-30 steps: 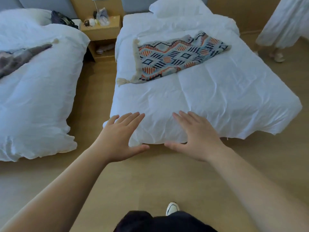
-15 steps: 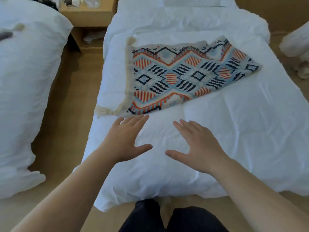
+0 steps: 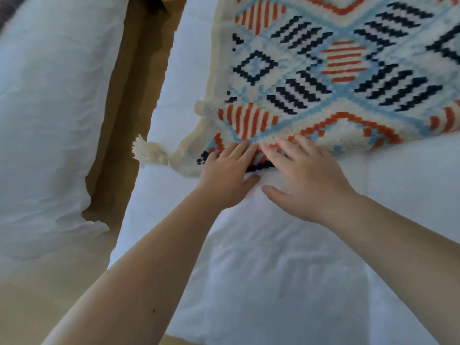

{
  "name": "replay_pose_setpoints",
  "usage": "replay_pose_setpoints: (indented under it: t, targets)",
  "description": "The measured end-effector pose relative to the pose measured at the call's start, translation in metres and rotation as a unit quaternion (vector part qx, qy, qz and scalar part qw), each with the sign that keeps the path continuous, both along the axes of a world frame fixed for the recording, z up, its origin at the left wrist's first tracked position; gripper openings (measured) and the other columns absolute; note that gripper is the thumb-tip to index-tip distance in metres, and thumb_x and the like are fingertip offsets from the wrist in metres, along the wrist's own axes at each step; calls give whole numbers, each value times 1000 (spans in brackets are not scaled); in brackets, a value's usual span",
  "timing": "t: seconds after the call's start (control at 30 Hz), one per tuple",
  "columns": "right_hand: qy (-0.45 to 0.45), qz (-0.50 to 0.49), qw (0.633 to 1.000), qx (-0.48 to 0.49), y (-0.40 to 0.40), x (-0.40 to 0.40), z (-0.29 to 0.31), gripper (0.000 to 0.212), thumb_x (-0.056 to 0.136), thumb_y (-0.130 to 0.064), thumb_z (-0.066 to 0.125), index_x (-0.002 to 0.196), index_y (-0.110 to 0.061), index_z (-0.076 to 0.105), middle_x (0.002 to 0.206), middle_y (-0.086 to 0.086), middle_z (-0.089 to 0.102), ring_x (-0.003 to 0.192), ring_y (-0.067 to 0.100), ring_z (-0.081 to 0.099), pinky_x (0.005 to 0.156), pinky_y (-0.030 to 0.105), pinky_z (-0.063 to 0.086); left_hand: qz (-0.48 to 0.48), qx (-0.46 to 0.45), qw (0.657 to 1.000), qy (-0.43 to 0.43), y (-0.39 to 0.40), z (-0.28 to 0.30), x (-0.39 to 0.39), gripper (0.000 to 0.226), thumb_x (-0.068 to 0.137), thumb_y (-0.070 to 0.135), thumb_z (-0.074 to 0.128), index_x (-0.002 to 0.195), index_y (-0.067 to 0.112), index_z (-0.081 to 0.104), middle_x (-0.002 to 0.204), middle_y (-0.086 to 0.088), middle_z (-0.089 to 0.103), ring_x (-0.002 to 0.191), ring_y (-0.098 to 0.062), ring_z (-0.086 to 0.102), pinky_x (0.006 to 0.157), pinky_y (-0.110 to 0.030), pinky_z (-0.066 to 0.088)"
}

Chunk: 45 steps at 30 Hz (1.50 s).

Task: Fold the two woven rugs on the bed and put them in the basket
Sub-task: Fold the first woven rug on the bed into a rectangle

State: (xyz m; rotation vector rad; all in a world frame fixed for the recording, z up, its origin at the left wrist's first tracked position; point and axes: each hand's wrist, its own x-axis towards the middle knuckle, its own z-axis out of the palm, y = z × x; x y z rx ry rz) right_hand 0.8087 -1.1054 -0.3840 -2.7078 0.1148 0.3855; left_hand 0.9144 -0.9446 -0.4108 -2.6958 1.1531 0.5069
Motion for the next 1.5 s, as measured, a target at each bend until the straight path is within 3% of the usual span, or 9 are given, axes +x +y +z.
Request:
replay_pose_setpoints:
  t: [0.2,0.5,0.6,0.73,0.9,1.1,1.27,1.37,1.5]
  targets:
    - [-57,-16,998,-3,31,26,-46,63,96,-39,53,153,-23,35,151,6,46,140,34,37,109,58,30,4,-255,966,-36,18,-33,14,31,89,23,48,110,14,69,106,-3,74,98,-27,69,76,-38,55]
    - [-165,52,984,47,71,-8,-44,31,96,-26,52,120,-15,70,97,-2,75,90,27,64,78,38,38,-60,-261,963,11,88,4,-22,36,94,39,50,84,11,71,66,0,65,57,-24,61,49,-27,43]
    - [-177,32,982,58,78,-10,-45,27,97,-30,52,107,-15,73,89,-3,75,85,25,64,75,37,39,-25,-242,970,20,108,2,-26,38,97,45,49,90,14,70,81,0,68,72,-24,64,60,-34,52]
    - [-271,-12,962,18,100,4,-41,21,91,-18,65,108,-11,75,103,1,75,91,26,64,80,38,43,128,-103,986,-19,123,3,-5,51,99,52,37,129,17,57,140,-13,55,129,-37,49,101,-52,41]
    - [-266,30,964,-6,141,17,-41,23,88,-16,70,111,-14,73,114,3,72,94,29,59,82,38,38,233,-135,959,92,128,12,1,36,100,39,48,135,30,43,70,8,60,74,-26,63,70,-37,50]
    - [-150,70,986,-28,167,9,-46,52,82,-39,75,128,-15,66,144,12,54,133,37,47,108,53,28,396,-155,892,151,182,36,-17,14,95,20,43,98,32,48,72,-1,58,58,-22,54,51,-33,40]
    - [-134,54,989,12,186,7,-59,42,95,-36,48,127,-14,66,143,16,54,134,39,47,106,58,40,138,-127,982,-36,183,9,-36,33,94,27,53,124,16,62,123,-13,57,108,-38,57,81,-47,47]
    - [-161,23,987,8,178,2,-60,39,97,-35,48,124,-14,67,142,14,56,133,35,48,108,54,37,2,-152,988,-10,176,-4,-29,43,97,31,52,134,10,59,140,-12,56,133,-33,48,109,-51,37]
    - [-195,-67,977,-58,156,-17,-54,26,87,-32,70,107,-17,71,119,7,65,110,30,57,89,40,33,-30,-117,992,41,182,-16,-23,52,100,42,42,134,7,60,140,-9,58,133,-29,52,104,-46,46]
